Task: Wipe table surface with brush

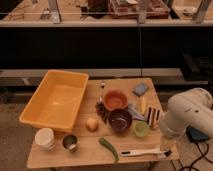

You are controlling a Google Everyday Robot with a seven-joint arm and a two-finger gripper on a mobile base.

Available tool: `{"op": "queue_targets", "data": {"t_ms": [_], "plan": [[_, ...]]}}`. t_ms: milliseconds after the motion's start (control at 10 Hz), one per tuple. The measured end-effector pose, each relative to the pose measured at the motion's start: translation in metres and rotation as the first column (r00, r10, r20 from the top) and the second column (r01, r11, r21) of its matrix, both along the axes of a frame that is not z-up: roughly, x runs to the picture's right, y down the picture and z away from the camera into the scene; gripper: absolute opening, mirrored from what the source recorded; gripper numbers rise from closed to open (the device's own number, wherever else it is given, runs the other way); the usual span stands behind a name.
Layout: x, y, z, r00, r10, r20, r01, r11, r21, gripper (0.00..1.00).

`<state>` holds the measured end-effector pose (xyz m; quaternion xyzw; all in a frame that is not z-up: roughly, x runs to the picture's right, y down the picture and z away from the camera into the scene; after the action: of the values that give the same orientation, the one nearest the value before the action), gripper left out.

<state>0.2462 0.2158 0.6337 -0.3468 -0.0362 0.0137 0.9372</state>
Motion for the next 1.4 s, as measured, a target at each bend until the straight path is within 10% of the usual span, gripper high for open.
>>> {"op": "queue_targets", "data": {"t_ms": [600,1400], "plan": [[-0.011,0.056,0.038,0.997,0.077,0.026,-0.075,0.9935,-0.086,0.65],[-0.014,0.058,0.04,0.996,0.081,0.032,-0.077,0.9928,-0.091,0.65]]}}
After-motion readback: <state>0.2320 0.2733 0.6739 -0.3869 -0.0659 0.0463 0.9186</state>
